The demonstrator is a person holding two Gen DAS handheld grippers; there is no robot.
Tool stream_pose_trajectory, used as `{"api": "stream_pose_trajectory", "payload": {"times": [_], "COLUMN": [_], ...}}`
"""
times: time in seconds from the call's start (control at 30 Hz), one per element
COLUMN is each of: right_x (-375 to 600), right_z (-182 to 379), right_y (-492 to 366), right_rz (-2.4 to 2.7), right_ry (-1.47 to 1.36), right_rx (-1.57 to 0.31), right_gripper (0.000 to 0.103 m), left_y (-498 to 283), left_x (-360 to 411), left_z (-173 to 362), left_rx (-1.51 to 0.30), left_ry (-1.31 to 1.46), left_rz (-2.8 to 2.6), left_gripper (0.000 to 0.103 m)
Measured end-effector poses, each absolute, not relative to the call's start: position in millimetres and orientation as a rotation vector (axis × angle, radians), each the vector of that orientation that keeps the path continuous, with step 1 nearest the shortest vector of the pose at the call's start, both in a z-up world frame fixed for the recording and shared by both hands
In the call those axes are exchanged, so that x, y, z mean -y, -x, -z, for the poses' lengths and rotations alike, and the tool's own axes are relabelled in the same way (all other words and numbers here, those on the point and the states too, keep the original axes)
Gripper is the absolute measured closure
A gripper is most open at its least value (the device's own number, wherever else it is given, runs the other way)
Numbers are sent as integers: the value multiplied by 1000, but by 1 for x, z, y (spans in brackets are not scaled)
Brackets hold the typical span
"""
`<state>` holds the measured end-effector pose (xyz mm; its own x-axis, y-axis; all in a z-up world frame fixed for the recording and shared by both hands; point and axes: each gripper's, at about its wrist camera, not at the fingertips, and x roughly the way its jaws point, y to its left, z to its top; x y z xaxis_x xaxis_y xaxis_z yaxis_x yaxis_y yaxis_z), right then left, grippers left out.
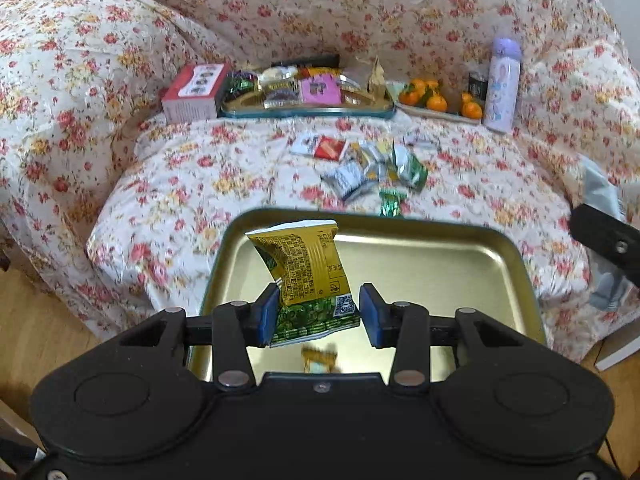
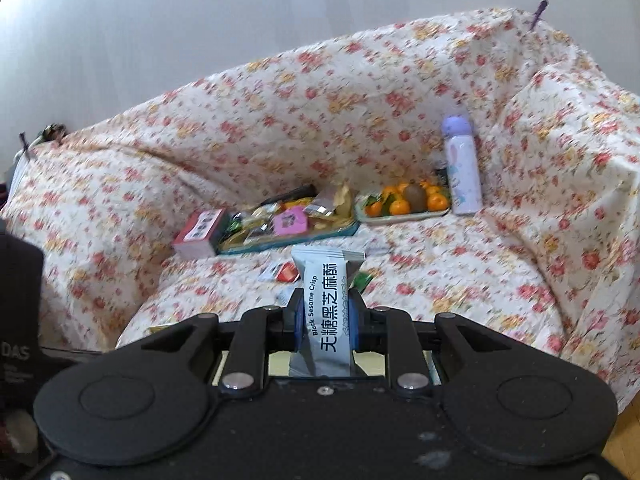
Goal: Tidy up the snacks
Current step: 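Carry the yellow-green packet and white sesame-crisp packet over the empty gold tray with both tools, then open the left tool to drop the yellow-green packet while the right tool releases the sesame-crisp packet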
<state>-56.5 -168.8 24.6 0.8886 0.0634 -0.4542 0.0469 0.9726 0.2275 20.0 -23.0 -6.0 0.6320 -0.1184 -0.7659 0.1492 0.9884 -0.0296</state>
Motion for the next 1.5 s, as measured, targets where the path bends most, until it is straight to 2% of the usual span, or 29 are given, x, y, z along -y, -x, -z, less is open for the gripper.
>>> {"api": "stream_pose_trajectory", "payload": {"times": [0.83,1.5], "right_x": [157,153], "right_z": [-1,7], "right_y": [52,47], "right_rz": [3,-7], "right_ry": [-233,-232], "right_rx": [-616,-674], "right_gripper": [80,80], "left_y": [-30,-50], "left_x": [-20,12], "left_z": [21,29], "left_rx": [-935,-950], "left_ry": [21,-54], "left_rz": [26,63], "left_gripper": [53,52]}}
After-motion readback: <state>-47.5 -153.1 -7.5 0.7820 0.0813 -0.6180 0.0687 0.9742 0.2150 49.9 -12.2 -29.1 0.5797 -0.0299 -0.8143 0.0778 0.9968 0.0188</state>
